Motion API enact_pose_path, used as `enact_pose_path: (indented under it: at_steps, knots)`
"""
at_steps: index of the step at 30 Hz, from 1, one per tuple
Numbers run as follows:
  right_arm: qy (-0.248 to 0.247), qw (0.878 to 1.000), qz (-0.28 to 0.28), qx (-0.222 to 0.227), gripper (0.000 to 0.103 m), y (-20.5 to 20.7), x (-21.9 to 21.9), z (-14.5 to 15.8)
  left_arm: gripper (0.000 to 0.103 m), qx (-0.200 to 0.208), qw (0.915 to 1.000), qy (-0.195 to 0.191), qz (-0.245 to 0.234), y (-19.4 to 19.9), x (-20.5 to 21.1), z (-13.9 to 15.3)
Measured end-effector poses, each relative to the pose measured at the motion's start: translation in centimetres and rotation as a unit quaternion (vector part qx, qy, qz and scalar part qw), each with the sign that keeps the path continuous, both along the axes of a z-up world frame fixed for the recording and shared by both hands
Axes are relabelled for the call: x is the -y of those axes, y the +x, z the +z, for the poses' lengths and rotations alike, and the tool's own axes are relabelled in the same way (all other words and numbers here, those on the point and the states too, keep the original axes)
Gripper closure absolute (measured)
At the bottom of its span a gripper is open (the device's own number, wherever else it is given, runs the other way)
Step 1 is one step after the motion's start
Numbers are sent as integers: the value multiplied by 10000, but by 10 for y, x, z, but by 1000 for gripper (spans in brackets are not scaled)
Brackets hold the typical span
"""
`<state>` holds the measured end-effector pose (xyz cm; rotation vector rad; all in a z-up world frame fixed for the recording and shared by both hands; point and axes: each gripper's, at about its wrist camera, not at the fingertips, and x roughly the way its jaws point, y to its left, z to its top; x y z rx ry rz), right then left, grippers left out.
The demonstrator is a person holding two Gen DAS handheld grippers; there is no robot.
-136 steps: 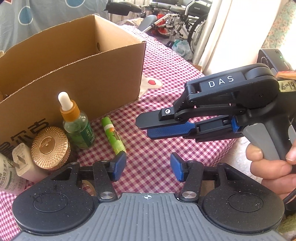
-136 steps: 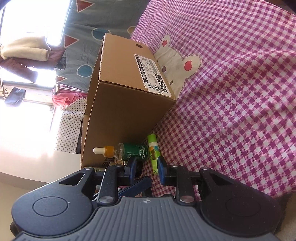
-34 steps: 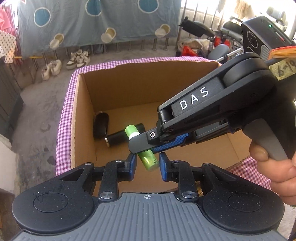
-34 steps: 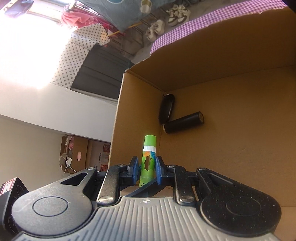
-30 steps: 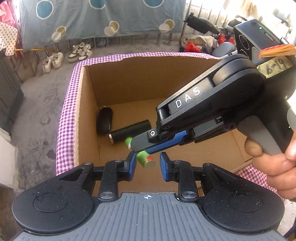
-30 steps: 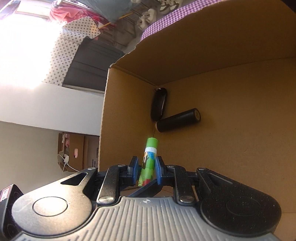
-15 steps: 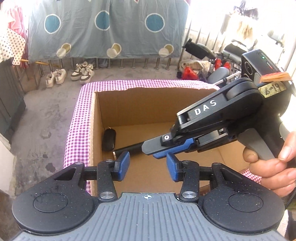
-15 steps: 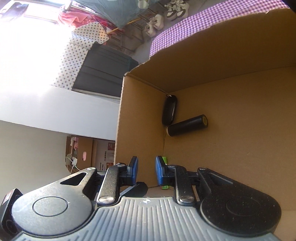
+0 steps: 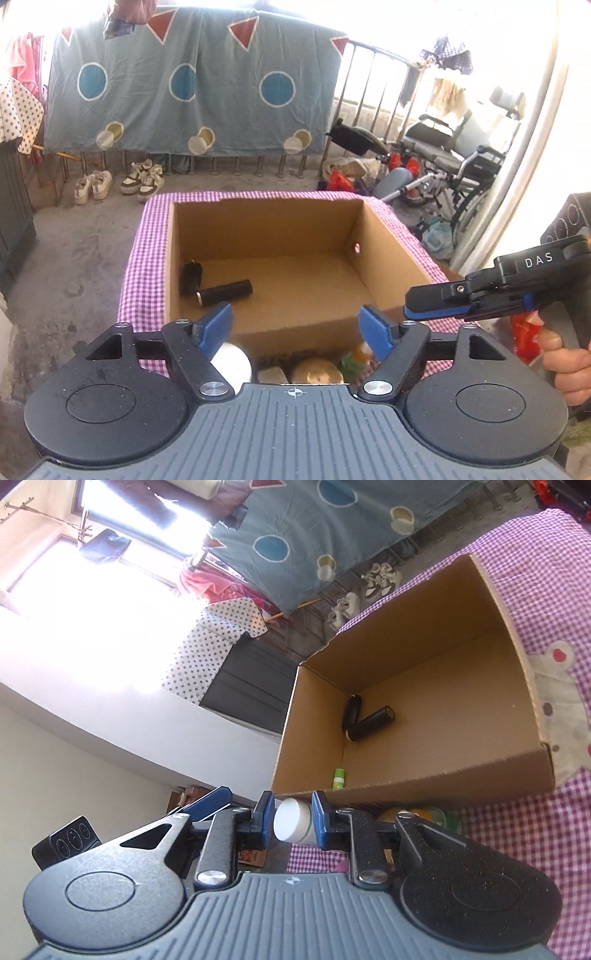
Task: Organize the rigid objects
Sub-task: 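Move the open right gripper down to the black tape roll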
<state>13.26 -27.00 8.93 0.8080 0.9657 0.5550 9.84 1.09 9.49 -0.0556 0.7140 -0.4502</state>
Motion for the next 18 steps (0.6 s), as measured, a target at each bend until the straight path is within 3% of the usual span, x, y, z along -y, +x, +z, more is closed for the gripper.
enact_pose_path:
  at_steps: [4, 8, 12, 18]
  knots:
    - [86, 9990, -389, -218, 79, -39, 8, -32, 14, -241, 9988, 266, -328, -18, 15, -25]
    - [-277, 9962, -670, -481, 79, -63, 2, -66, 14, -444, 9953, 665, -555, -33, 31, -53]
    - [-633, 9933, -618, -744, 79, -66, -11, -91, 14, -924, 9894, 720, -853, -46, 42, -83]
    - [-1359, 9879, -374, -654, 79, -60, -37, -102, 16, -1163, 9847, 850, -984, -52, 59, -107]
